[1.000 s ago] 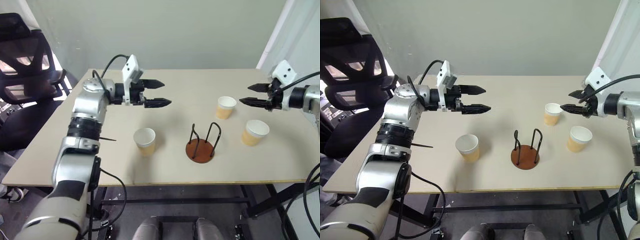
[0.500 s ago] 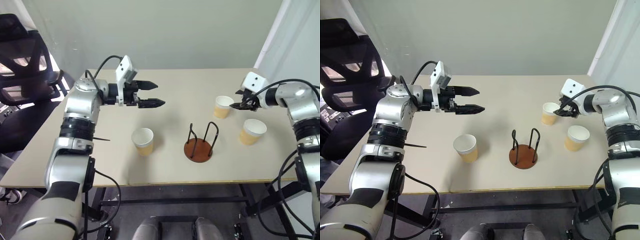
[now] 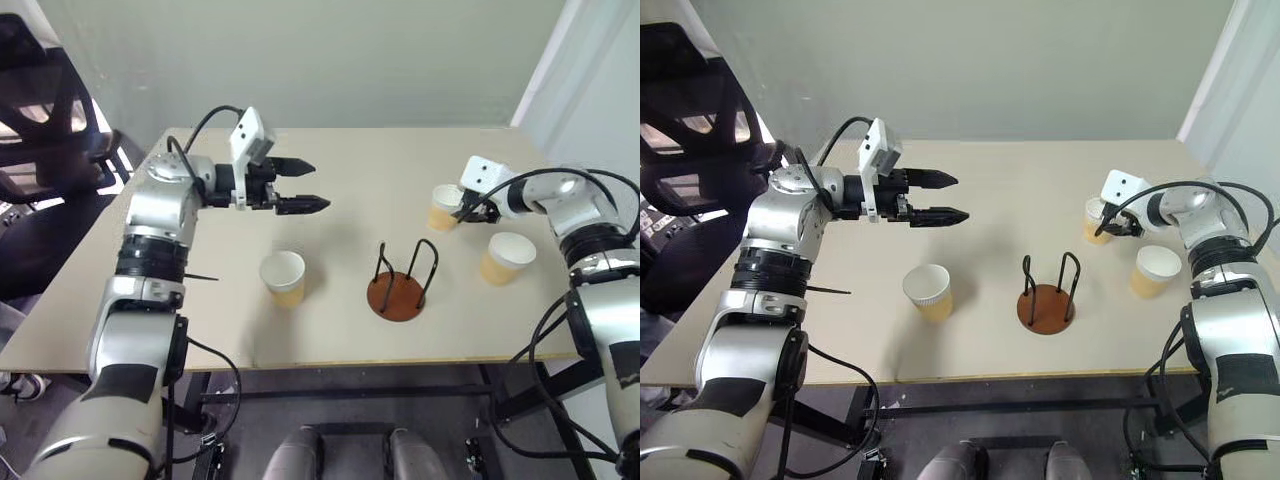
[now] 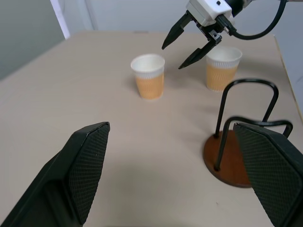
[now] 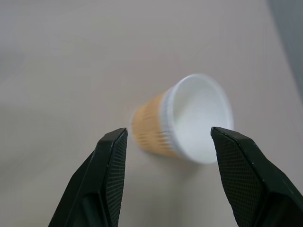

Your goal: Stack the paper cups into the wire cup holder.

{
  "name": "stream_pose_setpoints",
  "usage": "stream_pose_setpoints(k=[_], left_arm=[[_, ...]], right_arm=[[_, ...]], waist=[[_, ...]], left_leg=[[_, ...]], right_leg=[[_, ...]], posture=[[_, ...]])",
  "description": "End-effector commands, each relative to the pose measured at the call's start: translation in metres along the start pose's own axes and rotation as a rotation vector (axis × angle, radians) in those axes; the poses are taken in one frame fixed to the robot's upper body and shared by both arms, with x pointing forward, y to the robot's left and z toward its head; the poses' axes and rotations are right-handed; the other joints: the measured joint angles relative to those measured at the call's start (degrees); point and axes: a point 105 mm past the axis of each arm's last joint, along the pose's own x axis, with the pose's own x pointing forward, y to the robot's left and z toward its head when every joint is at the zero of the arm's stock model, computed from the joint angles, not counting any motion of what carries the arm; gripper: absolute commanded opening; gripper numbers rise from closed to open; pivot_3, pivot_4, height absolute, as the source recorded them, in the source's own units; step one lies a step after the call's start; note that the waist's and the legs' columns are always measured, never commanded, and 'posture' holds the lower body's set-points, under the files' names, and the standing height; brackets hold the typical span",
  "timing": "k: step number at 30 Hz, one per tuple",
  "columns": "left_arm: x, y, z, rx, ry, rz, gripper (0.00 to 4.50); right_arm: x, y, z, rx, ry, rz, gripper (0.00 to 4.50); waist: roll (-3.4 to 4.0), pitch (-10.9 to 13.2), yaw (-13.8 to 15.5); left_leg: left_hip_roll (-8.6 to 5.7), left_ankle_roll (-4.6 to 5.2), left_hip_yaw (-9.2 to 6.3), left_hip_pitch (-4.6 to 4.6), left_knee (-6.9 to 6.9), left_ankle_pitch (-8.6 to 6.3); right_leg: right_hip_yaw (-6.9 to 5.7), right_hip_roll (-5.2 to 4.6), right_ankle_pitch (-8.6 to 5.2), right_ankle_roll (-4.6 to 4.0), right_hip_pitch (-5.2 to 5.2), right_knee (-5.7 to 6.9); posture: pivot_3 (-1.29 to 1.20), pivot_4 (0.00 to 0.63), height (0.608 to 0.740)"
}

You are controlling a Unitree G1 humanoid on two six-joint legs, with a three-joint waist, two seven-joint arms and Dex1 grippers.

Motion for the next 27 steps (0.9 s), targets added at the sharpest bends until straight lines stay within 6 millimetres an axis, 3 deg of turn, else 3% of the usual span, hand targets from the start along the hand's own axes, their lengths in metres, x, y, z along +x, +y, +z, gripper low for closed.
stream_pose_setpoints(k=[1, 15, 18, 24, 27], left_arm=[[-0.005, 0.0, 0.018, 0.058, -0.032, 0.012, 4.48], [-0.009, 0.0, 0.018, 0.066, -0.023, 0.026, 4.48], [-0.008, 0.0, 0.018, 0.07, -0.02, 0.024, 4.5], [-0.007, 0.0, 0.014, 0.073, -0.006, 0.019, 4.5], [-0.005, -0.001, 0.014, 0.074, -0.004, 0.011, 4.5]], right_arm=[[-0.003, -0.015, 0.011, -0.07, 0.003, -0.078, 2.81], [0.007, -0.01, 0.009, -0.143, 0.068, -0.08, 2.81], [0.007, -0.006, 0.01, -0.137, 0.065, -0.045, 2.28], [-0.001, -0.004, 0.012, -0.103, 0.046, 0.047, 0.16], [-0.009, -0.005, 0.017, -0.082, 0.016, 0.102, 0.07]], waist=[[-0.01, 0.03, 0.07], [-0.05, 0.09, 0.22], [-0.06, 0.11, 0.25], [-0.12, 0.25, 0.26], [-0.14, 0.4, 0.35]], left_leg=[[0.03, 0.0, -0.01, -0.04, -0.1, 0.0], [0.39, -0.64, -0.04, -0.33, -0.95, -0.63], [0.46, -0.6, -0.04, -0.42, -0.96, -0.7], [0.47, -0.74, -0.04, -0.48, -0.99, -0.84], [0.47, -0.79, -0.04, -0.49, -0.99, -0.88]], right_leg=[[-0.04, 0.0, 0.0, 0.0, -0.05, -0.07], [-0.37, 0.05, -0.3, -0.26, -0.43, -0.67], [-0.41, 0.08, -0.38, -0.36, -0.54, -0.67], [-0.41, 0.08, -0.43, -0.42, -0.6, -0.7], [-0.41, 0.08, -0.44, -0.44, -0.6, -0.7]], posture=[[0.0, 0.15, 0.74], [0.0, 0.15, 0.74], [0.0, 0.15, 0.74], [0.0, 0.15, 0.74], [0.0, 0.15, 0.74]])
